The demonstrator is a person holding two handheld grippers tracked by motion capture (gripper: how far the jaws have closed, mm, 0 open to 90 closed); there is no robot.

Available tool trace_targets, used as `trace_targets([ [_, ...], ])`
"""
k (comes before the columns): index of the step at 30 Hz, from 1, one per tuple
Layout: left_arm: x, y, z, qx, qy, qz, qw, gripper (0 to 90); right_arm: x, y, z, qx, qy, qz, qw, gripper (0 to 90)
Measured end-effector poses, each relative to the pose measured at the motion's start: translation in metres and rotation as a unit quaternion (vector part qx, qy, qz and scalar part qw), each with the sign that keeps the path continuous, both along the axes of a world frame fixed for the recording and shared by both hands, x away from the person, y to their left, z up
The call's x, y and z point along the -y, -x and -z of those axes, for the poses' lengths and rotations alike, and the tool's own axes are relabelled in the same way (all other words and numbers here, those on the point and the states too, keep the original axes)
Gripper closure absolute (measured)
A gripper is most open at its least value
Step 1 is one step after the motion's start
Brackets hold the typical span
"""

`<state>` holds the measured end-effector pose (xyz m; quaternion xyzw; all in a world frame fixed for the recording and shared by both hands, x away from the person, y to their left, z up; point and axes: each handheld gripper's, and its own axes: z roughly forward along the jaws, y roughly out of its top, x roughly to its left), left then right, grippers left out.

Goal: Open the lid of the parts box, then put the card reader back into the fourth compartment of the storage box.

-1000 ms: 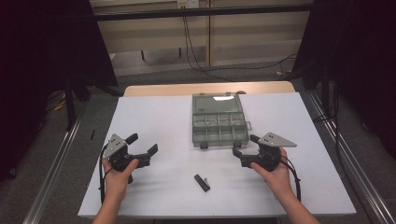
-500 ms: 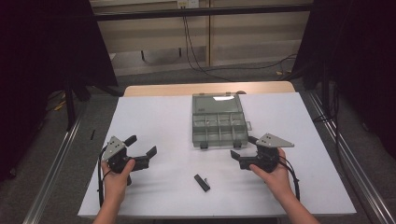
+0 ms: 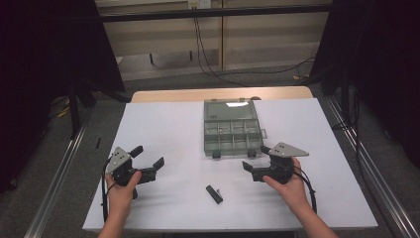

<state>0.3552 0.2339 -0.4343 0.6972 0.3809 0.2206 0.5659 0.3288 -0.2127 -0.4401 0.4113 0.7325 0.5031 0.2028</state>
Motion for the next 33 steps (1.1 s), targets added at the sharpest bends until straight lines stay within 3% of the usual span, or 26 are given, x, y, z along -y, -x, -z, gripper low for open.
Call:
trace_targets([
  [11, 0.001, -0.001, 0.002, -0.003, -0.002, 0.005, 1.0, 3.6, -0.005, 0.002, 0.001, -0.012, 0.013, -0.023, 0.9996, 7.9],
  [19, -0.001, 0.002, 0.001, -0.002, 0.003, 0.004, 1.0, 3.6, -0.011, 0.003, -0.003, -0.006, 0.015, -0.028, 0.9995, 8.0],
  [33, -0.001, -0.001, 0.003, -0.002, 0.005, -0.002, 1.0, 3.6, -0.017, 0.005, 0.0, -0.026, 0.022, -0.044, 0.9984, 7.5],
])
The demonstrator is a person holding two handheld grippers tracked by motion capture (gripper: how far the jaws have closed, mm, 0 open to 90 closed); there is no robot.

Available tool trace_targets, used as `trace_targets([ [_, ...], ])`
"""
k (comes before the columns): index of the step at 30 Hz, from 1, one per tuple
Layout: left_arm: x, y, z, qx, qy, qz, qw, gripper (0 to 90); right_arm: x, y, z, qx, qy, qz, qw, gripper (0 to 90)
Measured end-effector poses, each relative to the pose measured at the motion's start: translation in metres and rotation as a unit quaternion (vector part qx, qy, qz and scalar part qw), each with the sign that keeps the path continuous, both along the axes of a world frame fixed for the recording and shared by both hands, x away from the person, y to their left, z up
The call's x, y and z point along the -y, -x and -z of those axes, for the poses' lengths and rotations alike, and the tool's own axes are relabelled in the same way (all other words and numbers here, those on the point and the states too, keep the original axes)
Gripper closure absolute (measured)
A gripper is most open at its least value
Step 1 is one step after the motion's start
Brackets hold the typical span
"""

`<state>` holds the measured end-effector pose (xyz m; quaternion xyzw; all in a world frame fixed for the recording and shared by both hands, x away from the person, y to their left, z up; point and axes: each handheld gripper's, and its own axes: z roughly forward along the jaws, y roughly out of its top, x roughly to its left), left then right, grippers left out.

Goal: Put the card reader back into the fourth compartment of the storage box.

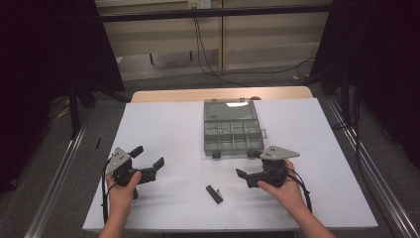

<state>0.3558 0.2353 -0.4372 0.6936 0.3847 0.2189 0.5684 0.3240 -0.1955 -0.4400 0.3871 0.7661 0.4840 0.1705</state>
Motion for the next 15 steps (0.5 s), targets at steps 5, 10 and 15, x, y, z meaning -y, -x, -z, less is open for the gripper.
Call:
trace_targets([
  [5, 0.001, 0.0, 0.001, -0.002, -0.005, 0.005, 1.0, 3.6, -0.006, 0.002, 0.001, -0.011, 0.002, -0.012, 0.9999, 7.7],
  [10, 0.001, 0.001, 0.0, -0.001, -0.003, 0.005, 1.0, 3.6, -0.015, 0.003, 0.002, -0.024, 0.012, -0.024, 0.9994, 7.7],
  [15, 0.002, 0.002, 0.001, 0.0, -0.002, 0.005, 1.0, 3.5, -0.022, 0.006, 0.002, -0.029, 0.015, -0.035, 0.9988, 7.7],
])
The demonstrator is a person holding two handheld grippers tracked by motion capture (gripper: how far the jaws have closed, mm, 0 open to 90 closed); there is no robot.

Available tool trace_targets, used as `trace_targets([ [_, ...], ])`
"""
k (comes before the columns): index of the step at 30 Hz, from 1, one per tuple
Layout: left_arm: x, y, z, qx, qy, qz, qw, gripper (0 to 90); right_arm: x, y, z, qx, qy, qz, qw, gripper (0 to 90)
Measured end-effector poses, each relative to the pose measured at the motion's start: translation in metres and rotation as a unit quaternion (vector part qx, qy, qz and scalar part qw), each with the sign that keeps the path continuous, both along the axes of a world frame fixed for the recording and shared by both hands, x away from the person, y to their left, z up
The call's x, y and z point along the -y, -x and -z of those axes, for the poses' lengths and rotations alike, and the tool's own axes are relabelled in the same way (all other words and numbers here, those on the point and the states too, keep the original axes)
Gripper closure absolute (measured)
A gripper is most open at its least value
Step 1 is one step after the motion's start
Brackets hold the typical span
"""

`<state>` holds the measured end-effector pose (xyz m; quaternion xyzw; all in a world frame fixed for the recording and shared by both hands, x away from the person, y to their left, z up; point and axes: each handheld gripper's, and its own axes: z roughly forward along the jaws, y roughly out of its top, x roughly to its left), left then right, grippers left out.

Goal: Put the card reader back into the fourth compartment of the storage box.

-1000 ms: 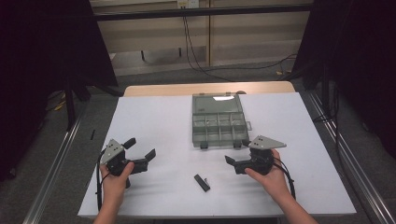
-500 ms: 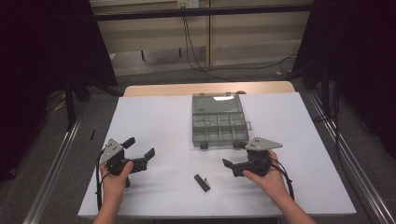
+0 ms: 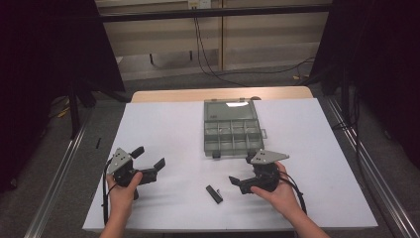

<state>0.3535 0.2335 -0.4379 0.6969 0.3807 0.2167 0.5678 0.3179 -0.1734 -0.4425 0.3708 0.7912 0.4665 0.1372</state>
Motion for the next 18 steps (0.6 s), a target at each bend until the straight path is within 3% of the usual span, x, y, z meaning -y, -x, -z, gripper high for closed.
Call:
trace_targets([
  [8, -0.002, 0.005, 0.0, 0.001, -0.004, 0.002, 1.0, 3.4, -0.011, 0.002, 0.002, -0.007, 0.002, -0.017, 0.9998, 7.6],
  [18, -0.003, 0.009, 0.0, 0.003, 0.007, -0.002, 1.0, 3.4, -0.023, 0.004, 0.006, -0.012, 0.018, -0.03, 0.9993, 8.7],
])
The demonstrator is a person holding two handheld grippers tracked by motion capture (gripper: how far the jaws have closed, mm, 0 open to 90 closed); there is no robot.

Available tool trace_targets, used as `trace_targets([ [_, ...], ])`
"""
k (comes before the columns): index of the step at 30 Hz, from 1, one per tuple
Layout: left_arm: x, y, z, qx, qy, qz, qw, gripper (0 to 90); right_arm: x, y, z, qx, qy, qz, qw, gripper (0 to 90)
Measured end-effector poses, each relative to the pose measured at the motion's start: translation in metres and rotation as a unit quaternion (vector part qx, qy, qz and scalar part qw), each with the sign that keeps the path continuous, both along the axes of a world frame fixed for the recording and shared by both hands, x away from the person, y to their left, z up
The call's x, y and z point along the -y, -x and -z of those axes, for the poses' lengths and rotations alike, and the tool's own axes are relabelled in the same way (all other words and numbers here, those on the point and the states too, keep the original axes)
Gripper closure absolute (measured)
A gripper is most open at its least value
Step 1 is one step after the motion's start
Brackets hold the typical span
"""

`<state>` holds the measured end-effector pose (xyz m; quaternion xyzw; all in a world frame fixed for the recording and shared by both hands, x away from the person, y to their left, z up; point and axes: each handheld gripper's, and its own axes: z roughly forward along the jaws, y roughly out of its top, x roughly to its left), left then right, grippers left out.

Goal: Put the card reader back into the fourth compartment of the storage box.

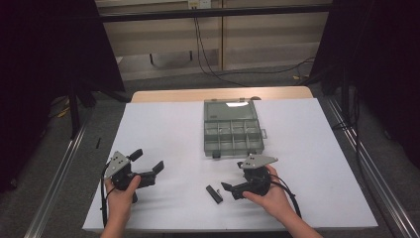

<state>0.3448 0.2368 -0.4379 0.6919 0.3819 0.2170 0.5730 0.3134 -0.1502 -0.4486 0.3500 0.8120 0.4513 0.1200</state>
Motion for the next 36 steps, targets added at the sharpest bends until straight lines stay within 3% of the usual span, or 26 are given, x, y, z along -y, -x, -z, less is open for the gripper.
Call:
trace_targets([
  [11, 0.001, 0.001, 0.0, 0.001, -0.002, 0.007, 1.0, 3.3, -0.021, 0.002, 0.006, -0.015, 0.023, -0.028, 0.9992, 8.7],
  [15, 0.001, 0.001, 0.0, 0.003, -0.001, 0.009, 1.0, 3.3, -0.027, 0.004, 0.009, -0.019, 0.038, -0.051, 0.9978, 11.5],
  [20, 0.001, 0.001, 0.0, 0.004, -0.002, 0.01, 0.9999, 3.3, -0.031, 0.005, 0.01, -0.028, 0.04, -0.057, 0.9972, 12.4],
  [27, 0.001, 0.001, 0.0, 0.005, -0.002, 0.01, 0.9999, 3.3, -0.039, 0.011, 0.011, -0.013, 0.071, -0.076, 0.9944, 15.4],
  [30, 0.001, 0.001, -0.001, 0.005, -0.001, 0.01, 0.9999, 3.3, -0.04, 0.012, 0.011, -0.013, 0.08, -0.079, 0.9936, 21.9],
  [33, 0.001, 0.001, 0.0, 0.005, -0.002, 0.01, 0.9999, 3.3, -0.035, 0.012, 0.007, -0.015, 0.079, -0.083, 0.9932, 44.7],
  [36, 0.001, 0.001, -0.001, 0.005, -0.003, 0.011, 0.9999, 3.3, -0.033, 0.01, 0.007, -0.011, 0.077, -0.092, 0.9927, 51.4],
])
